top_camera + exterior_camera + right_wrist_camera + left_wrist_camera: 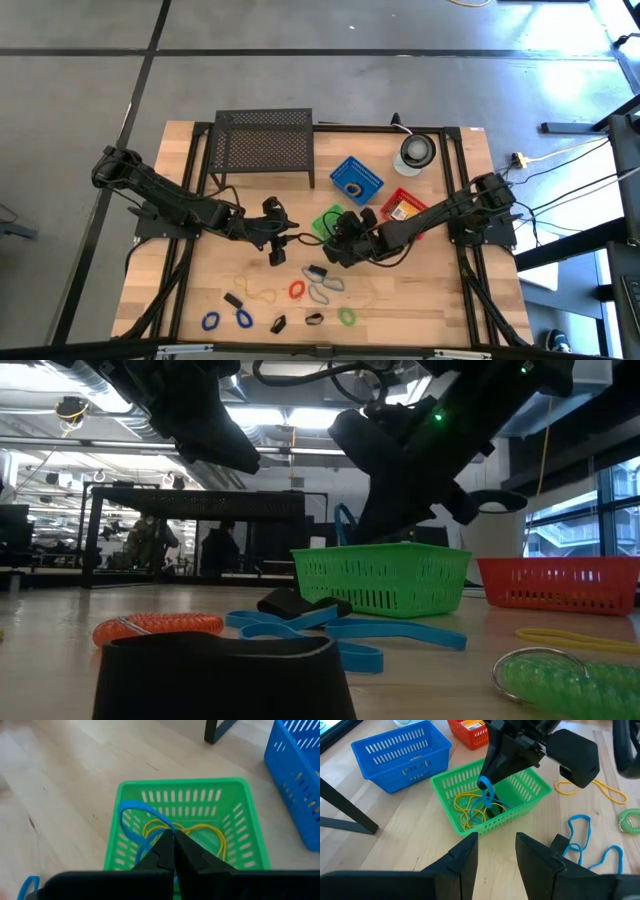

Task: Pick & Place Office Desk Supplies
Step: Put the blue rubber band into the green basket

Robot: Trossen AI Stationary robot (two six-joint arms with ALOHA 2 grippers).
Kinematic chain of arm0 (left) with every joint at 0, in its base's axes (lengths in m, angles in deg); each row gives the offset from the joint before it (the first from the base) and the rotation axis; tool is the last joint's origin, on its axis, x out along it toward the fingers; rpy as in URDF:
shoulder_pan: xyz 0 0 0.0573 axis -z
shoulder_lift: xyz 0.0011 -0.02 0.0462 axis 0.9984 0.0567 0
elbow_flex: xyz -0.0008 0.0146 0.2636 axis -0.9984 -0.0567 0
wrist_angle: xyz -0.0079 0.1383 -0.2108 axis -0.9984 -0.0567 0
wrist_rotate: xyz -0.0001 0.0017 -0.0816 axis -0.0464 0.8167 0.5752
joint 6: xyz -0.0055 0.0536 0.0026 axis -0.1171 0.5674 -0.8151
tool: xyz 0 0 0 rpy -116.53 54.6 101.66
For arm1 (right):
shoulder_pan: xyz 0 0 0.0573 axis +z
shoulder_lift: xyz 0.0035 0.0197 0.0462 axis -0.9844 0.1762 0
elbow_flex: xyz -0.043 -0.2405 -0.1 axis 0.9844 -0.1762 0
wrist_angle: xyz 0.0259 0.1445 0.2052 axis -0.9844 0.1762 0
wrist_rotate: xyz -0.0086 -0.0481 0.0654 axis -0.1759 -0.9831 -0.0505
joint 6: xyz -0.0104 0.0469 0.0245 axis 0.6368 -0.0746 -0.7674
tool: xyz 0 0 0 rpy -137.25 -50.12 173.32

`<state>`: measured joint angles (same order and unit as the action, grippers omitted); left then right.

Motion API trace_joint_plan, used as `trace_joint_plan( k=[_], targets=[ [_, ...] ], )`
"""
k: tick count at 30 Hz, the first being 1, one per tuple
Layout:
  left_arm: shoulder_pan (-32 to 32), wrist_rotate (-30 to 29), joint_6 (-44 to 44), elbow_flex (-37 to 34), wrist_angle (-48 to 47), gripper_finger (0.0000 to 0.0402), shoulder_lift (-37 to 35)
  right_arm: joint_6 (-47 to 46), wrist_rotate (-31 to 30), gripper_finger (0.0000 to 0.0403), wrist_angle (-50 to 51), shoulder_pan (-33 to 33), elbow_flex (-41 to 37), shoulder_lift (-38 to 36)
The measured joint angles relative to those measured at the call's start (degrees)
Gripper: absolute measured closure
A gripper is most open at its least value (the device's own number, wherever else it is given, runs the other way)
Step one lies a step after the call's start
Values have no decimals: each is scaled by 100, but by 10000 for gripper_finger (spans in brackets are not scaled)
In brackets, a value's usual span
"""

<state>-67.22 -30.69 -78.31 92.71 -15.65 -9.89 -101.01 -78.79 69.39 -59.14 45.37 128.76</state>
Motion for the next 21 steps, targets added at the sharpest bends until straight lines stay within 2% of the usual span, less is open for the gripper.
trace_joint_plan(
  k=[6, 15, 21],
  targets=[
    [0, -1, 0, 0, 0, 276, 1, -180, 119, 382, 3, 0, 0, 0],
    [0, -1, -2, 0, -2, 277, 1, -107, 376, 297, 55, 0, 0, 0],
    [0, -1, -2, 0, -7, 277, 1, 29, 722, 254, 488, 0, -2, -246]
  ],
)
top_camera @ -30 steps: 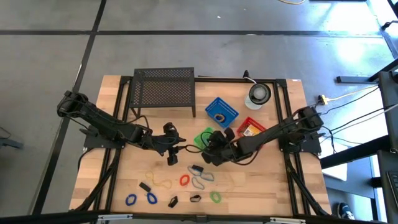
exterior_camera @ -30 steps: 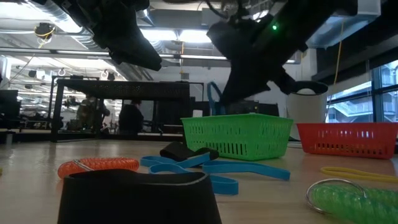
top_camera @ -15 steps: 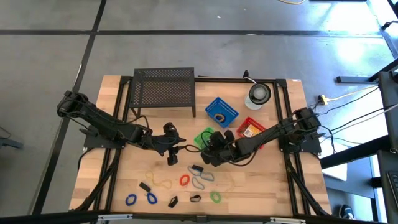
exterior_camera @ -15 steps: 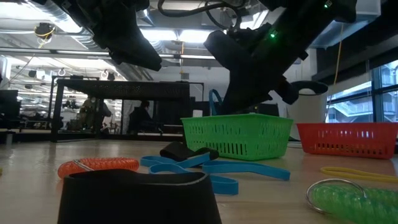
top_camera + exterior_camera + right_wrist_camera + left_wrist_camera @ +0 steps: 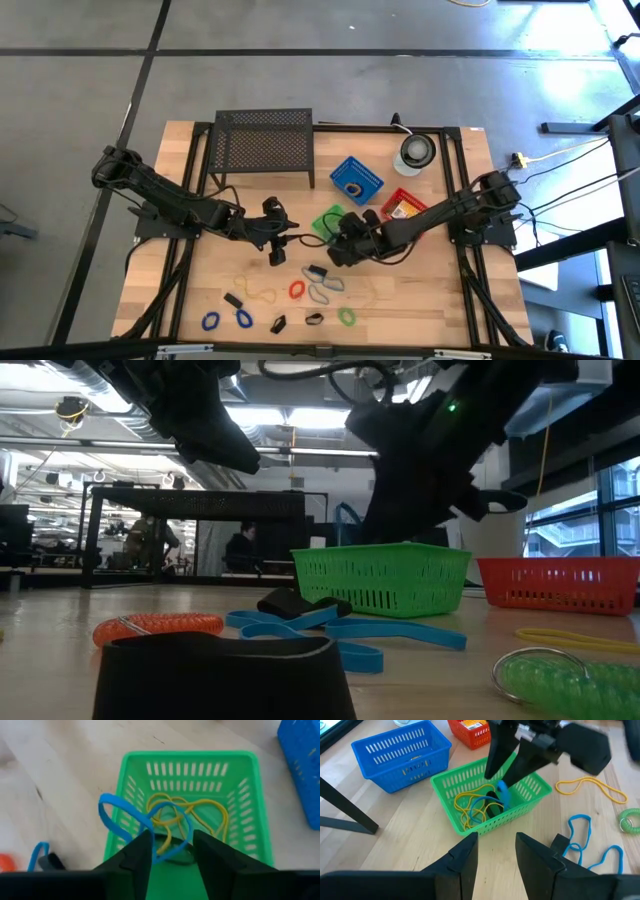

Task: Pick & Place Office Desk Supplies
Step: Put the blue rubber band into the green basket, then put the yellow rubber band into the green basket

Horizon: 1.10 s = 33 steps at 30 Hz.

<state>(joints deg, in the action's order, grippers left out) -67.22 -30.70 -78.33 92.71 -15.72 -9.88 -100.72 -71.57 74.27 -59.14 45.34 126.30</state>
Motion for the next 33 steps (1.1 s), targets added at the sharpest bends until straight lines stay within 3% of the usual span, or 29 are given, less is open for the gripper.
trace_joint_plan(
  k=[10, 22, 27, 33],
  targets=[
    [0, -2, -2, 0, -4, 277, 0, -6, 480, 254, 411, 28, 0, -600],
    [-2, -4, -17, 0, -2, 277, 0, -134, 447, 259, 694, -200, -2, -567],
    [-2, -4, -15, 0, -2, 277, 0, -360, 1009, 259, 894, -339, -2, -567],
    [-1, -2, -13, 0, -14, 277, 0, -316, 1051, 259, 905, -329, -2, -567]
  ],
)
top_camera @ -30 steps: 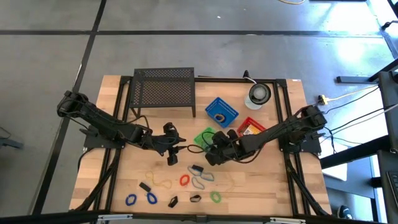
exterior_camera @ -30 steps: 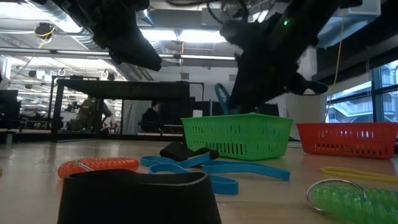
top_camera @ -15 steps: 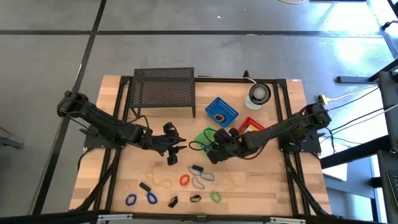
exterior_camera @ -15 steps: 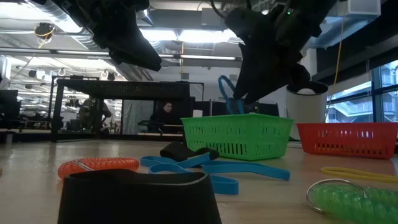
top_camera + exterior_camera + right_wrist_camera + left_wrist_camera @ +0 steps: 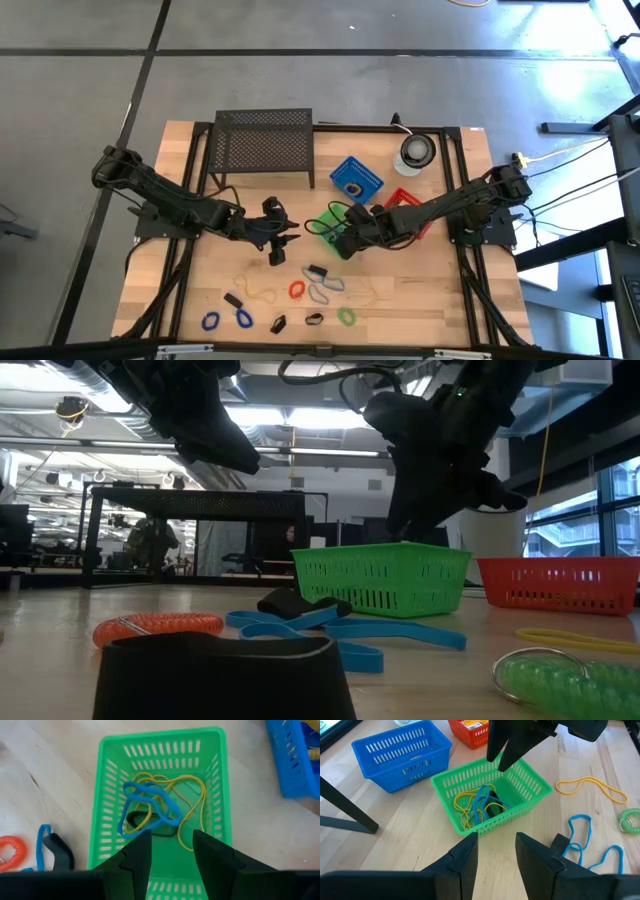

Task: Pick & Place Office Desk Supplies
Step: Put the yellow rubber band into the green basket

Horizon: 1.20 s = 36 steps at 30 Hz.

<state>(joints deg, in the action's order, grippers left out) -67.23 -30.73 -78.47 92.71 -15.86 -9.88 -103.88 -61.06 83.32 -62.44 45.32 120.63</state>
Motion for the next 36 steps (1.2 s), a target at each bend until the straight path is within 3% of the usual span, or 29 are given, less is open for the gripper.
trace_joint_plan(
  k=[9, 11, 18, 22, 29, 36],
  targets=[
    [-1, -2, 15, 0, -144, 277, 0, -472, 1619, 259, -20, 728, 0, 0],
    [1, -2, 15, 0, -145, 277, 0, -545, 1507, 259, -20, 1021, 0, 0],
    [-1, -17, 13, 0, -135, 276, 0, -719, 244, 259, -158, 1679, 1, 0],
    [0, -17, -48, 0, -104, 276, 0, -1048, 789, 259, -136, 1806, 7, 139],
    [1, -17, -90, 0, -60, 276, 0, -1172, 1197, 256, -120, 1950, 0, 698],
    [1, -15, -94, 0, -61, 277, 0, -1000, 1103, 208, -108, 1943, 0, 902]
  ],
)
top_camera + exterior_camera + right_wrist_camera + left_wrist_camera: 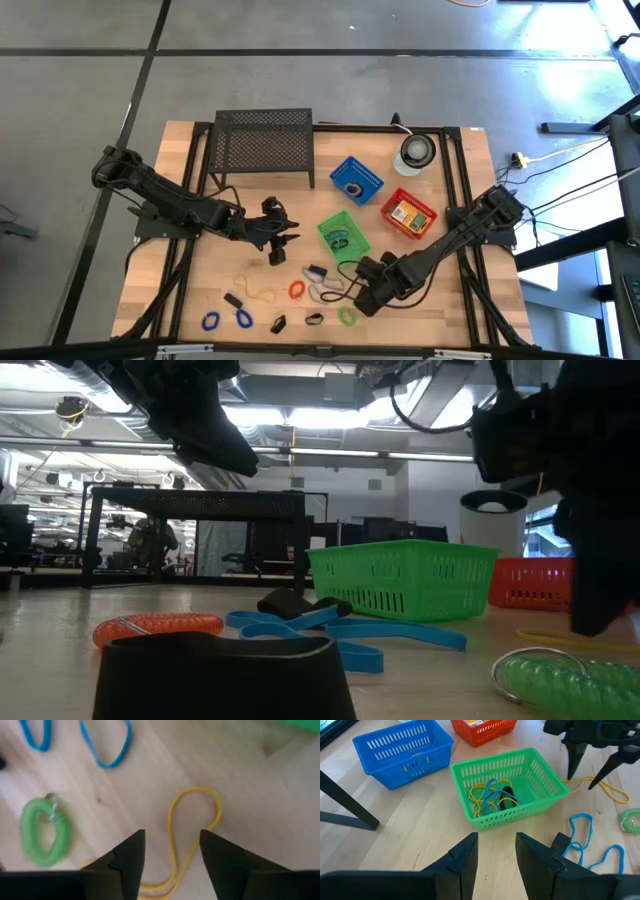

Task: Pick & Place Office Desk Supplies
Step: Put the yellow rubber band into the green basket

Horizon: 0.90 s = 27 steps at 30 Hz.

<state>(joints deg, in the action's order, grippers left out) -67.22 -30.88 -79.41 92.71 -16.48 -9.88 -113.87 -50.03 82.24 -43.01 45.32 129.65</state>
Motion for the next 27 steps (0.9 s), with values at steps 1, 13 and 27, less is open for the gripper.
trace_joint_plan(
  k=[1, 13, 27],
  targets=[
    [-2, 1, 3, 0, 0, 277, 0, 73, -66, 199, 4, -2, 0, 31],
    [-1, 4, 24, 0, -1, 276, 0, 1628, -657, 188, 4, 144, 44, 407],
    [-1, 7, 94, 0, 1, 276, 0, 1454, -614, 352, 49, 126, 33, 407]
  ],
)
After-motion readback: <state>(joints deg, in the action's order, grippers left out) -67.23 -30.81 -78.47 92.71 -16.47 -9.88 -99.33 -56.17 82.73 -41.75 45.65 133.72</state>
